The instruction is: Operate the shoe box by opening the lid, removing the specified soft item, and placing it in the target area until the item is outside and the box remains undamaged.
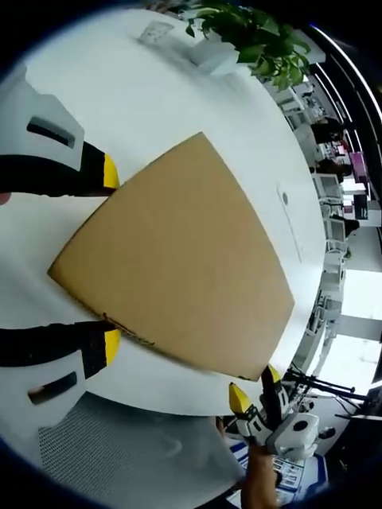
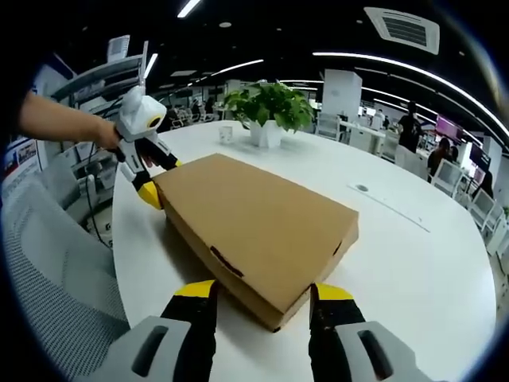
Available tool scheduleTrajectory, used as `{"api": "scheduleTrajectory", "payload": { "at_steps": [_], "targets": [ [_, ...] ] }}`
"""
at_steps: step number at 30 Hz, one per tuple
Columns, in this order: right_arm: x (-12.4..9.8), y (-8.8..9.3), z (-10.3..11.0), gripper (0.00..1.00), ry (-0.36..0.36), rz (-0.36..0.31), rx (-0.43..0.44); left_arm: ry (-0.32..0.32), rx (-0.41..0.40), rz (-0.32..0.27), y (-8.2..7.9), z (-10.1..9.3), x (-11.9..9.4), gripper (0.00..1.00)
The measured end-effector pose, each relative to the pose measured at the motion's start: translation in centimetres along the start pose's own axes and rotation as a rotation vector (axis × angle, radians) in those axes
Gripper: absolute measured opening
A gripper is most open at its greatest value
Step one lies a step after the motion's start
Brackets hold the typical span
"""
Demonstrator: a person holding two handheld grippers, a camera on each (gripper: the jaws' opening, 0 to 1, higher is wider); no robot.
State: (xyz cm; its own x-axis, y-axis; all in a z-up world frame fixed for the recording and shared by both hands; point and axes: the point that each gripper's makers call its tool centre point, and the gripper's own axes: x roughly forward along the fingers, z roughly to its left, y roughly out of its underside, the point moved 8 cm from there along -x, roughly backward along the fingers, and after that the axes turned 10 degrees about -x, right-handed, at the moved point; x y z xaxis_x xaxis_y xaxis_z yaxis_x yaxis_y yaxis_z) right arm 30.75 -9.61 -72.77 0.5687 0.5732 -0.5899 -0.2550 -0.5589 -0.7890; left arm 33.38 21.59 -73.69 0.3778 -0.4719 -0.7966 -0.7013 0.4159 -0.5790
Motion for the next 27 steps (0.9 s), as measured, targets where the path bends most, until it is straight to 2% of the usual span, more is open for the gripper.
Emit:
{"api": "scheduleTrajectory", "payload": {
  "at_steps": [7, 12, 19, 27],
  "targets": [
    [0.0, -0.2, 1.2, 0.43, -0.009, 0.002, -0.012, 0.006, 0.021, 0.011, 0.4, 0.0, -0.6, 0.64],
    [-0.1, -0.2, 1.5, 0.42, 0.004, -0.007, 0.010, 0.002, 0.022, 0.009, 0.6, -0.4, -0.9, 0.64],
    [-0.2, -0.3, 1.8, 0.39, 0.001, -0.008, 0.007, 0.004, 0.027, 0.028, 0.7, -0.5, -1.3, 0.64],
    [-0.6, -0.6, 1.7, 0.37, 0.017, -0.032, 0.044, 0.014, 0.011, 0.027, 0.6, -0.5, -1.9, 0.64]
  ]
}}
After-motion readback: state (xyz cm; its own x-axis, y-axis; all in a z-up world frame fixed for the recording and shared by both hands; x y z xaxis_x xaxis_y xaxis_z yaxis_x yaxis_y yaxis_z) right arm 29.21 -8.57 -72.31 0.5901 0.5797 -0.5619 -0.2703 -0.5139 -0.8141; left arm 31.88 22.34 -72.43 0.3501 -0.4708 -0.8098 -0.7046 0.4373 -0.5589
